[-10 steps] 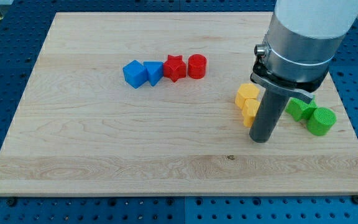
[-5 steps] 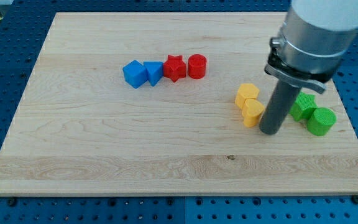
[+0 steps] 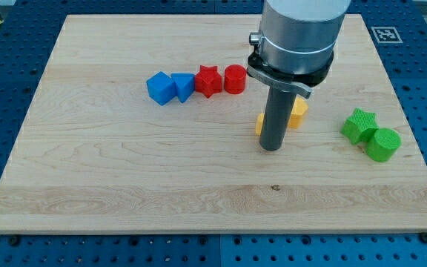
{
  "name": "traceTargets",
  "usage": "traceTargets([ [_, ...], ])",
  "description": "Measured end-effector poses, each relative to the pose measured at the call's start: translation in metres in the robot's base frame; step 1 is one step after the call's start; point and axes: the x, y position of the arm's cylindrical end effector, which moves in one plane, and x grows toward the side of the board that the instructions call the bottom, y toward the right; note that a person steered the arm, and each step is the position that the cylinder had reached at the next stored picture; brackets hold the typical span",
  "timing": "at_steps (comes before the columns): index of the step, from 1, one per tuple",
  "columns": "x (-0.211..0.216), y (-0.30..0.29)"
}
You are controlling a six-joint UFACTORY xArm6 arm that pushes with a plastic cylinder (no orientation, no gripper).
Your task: Slide the yellow heart to the left of the yellow hexagon
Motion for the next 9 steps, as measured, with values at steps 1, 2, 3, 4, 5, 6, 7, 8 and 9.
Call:
traceTargets([
  [1,0.0,0.0],
  [2,0.002,0.003],
  [3,-0.011,0.002],
  [4,-0.013,0.0],
  [5,-0.009,0.0],
  [6,0.011,0.009],
  [7,0.025,0.035],
  [8,0.04,0.077],
  [9,0.047,0.102],
])
